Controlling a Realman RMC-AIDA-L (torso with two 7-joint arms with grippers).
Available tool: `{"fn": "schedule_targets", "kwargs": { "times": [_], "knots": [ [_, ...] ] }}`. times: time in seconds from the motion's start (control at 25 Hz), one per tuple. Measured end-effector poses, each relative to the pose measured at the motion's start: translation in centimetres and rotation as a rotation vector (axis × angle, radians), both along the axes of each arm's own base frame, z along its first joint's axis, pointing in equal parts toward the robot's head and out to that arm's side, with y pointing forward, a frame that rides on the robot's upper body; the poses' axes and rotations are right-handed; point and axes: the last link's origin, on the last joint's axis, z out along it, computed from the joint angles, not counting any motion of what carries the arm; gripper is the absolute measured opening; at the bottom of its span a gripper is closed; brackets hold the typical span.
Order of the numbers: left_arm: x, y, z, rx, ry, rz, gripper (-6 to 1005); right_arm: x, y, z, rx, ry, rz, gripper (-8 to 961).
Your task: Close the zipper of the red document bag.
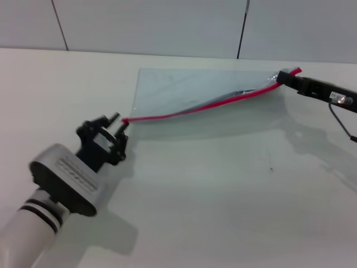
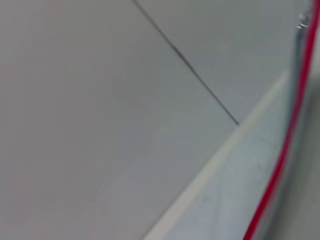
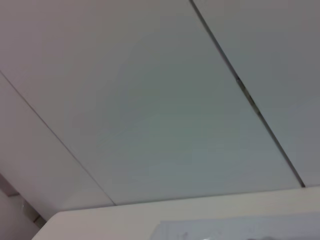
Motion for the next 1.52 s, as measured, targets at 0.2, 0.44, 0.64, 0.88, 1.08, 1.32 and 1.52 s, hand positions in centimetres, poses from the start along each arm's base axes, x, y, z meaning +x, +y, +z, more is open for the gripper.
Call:
{"fn": "schedule_targets", "kwargs": {
  "times": [0.2, 0.44, 0.64, 0.88, 1.08, 1.32, 1.52],
  "knots": [
    [-0.1, 0.5, 2.0, 0.068, -0.155, 0.002, 143, 0.5, -0.3, 0.7, 0.070, -0.004, 0.032, 62],
    [0.2, 0.9, 4.5, 0.112, -0.386, -0.045, 482, 1.2, -1.5, 1.7, 0.187, 0.008, 0.116, 357],
    [-0.5, 1.3, 6.9, 0.110, -0.595, -0.041, 629, 1.1, -3.0, 1.5, 0.333, -0.003, 0.229, 584],
    [-1.2, 1.6, 9.6, 0.080, -0.840, -0.041, 660, 1.4, -4.4, 0.5, 0.510, -0.093, 0.298, 622],
    [-1.5, 1.5, 10.1, 0.083, -0.849, -0.044, 657, 1.1, -5.5, -0.1, 0.586, -0.133, 0.351, 622],
    [-1.4, 1.5, 10.1, 0.085, -0.842, -0.049, 654, 0.5, -6.6, 0.2, 0.646, -0.106, 0.411, 622],
    [-1.3, 1.5, 9.9, 0.084, -0.838, -0.051, 652, -0.3, -7.4, 0.7, 0.664, -0.057, 0.478, 622]
  ]
}}
